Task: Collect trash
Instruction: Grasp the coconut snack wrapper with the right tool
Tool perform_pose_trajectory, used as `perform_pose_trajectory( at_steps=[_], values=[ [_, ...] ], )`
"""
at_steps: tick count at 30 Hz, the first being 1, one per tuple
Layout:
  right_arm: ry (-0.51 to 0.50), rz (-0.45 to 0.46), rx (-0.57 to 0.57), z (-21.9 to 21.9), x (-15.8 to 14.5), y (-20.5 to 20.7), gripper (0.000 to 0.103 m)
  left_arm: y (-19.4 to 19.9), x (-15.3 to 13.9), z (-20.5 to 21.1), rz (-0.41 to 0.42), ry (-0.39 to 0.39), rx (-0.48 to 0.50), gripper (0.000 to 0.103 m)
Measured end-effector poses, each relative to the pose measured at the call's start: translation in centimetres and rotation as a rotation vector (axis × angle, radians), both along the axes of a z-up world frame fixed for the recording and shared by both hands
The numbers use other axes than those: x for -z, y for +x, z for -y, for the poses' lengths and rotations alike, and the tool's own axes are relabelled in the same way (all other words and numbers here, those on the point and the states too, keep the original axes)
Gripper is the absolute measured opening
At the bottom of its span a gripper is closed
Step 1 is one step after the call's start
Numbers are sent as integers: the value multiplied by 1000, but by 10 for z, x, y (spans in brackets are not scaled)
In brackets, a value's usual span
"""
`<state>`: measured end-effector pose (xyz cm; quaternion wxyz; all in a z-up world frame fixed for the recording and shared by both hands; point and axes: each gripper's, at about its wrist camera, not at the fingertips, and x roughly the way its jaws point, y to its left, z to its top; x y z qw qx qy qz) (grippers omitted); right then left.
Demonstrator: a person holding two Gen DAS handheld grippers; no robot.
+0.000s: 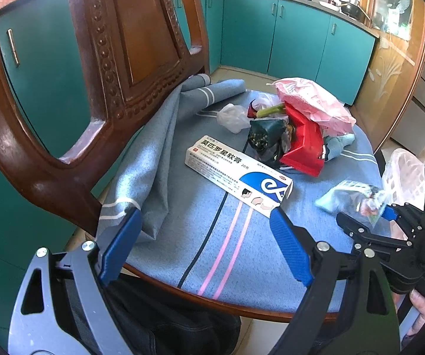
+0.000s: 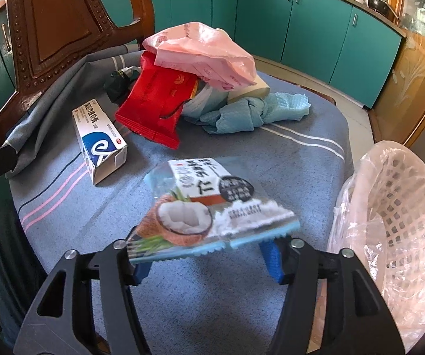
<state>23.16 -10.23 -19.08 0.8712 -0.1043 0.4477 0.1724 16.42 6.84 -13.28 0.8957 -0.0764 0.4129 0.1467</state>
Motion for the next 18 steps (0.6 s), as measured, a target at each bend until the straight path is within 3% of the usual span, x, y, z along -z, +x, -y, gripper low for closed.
perform_pose_trajectory(
  at_steps=[7,13,18],
  values=[
    [-12,-11,12,3,3,1,68,23,20,11,-37,-103,72,88],
    [-16,-9,8,3,2,1,71,82,49,-15,-100,-277,-57,88],
    [-20,-7,4,3,2,1,71,108,62,-22,-126,-320,-132,88]
  ],
)
